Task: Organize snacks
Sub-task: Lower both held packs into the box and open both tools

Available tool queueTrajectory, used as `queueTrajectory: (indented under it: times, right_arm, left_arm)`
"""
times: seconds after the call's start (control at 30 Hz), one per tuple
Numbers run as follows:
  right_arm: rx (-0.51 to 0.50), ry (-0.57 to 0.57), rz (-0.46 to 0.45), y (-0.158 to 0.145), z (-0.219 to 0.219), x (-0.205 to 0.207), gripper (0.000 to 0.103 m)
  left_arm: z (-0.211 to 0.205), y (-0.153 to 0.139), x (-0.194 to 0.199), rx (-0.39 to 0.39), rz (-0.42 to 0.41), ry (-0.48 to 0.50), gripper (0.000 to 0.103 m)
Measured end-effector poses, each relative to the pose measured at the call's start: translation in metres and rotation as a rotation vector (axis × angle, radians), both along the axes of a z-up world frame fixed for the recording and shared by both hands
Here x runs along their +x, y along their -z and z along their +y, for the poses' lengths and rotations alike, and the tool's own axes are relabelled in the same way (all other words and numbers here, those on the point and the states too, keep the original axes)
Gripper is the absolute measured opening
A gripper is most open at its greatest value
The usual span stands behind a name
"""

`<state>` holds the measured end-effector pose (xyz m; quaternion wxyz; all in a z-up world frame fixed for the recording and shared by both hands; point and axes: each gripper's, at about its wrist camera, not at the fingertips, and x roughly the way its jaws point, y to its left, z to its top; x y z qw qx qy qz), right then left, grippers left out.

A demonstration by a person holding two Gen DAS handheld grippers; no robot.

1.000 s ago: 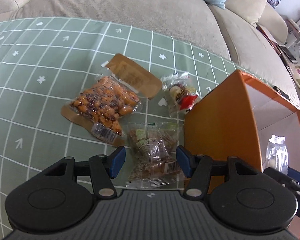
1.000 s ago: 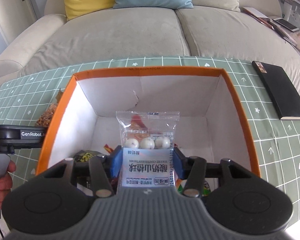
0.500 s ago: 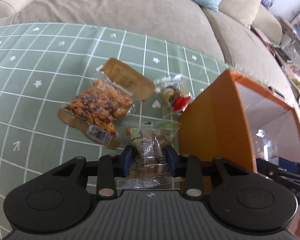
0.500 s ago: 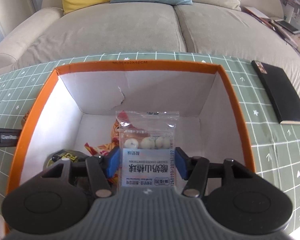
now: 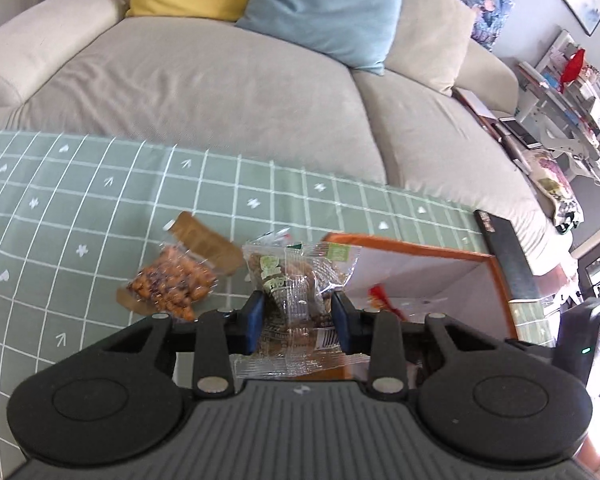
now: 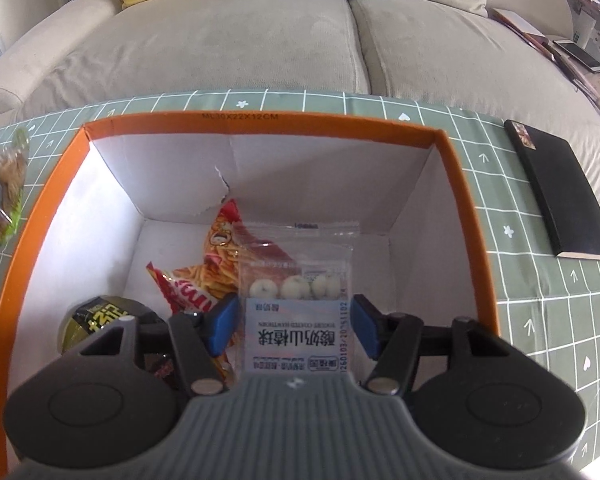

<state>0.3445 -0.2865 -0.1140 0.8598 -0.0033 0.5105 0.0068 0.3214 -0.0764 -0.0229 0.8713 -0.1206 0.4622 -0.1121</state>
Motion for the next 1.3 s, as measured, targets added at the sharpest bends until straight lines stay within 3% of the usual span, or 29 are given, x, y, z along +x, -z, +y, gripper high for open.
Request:
queueTrajectory:
  times: [0.2, 0.27, 0.47, 0.87, 1.03, 1.3]
  right_arm:
    - [0.027, -0.019, -0.050, -0.018, 0.001, -0.010, 0.066]
    - [0.017, -0.044, -0.069, -0.026, 0.004, -0.016, 0.075]
    - [0.024, -0.096, -0.084, -0.040, 0.000, -0.033, 0.076]
    - [0.043, -0.082, -0.059, -0.030, -0.010, -0.047, 0.076]
    - [0.045, -0.078, -0.058, -0.029, -0.010, -0.049, 0.076]
    - [0.036, -0.066, -0.056, -0.031, -0.009, -0.053, 0.076]
  left_arm:
    - [-0.029, -0.014, -0.001, -0.048, -0.004, 0.054, 0.040]
    - [-0.043, -0.012, 0.002, -0.045, 0.005, 0.080, 0.040]
    - [-0.080, 0.001, 0.010, 0.032, 0.018, 0.127, 0.040]
    - [-0.126, 0.043, 0.020, 0.360, 0.061, 0.114, 0.040]
    - [-0.125, 0.050, 0.020, 0.382, 0.087, 0.114, 0.041]
    - [-0.120, 0.038, 0.012, 0.363, 0.052, 0.118, 0.048]
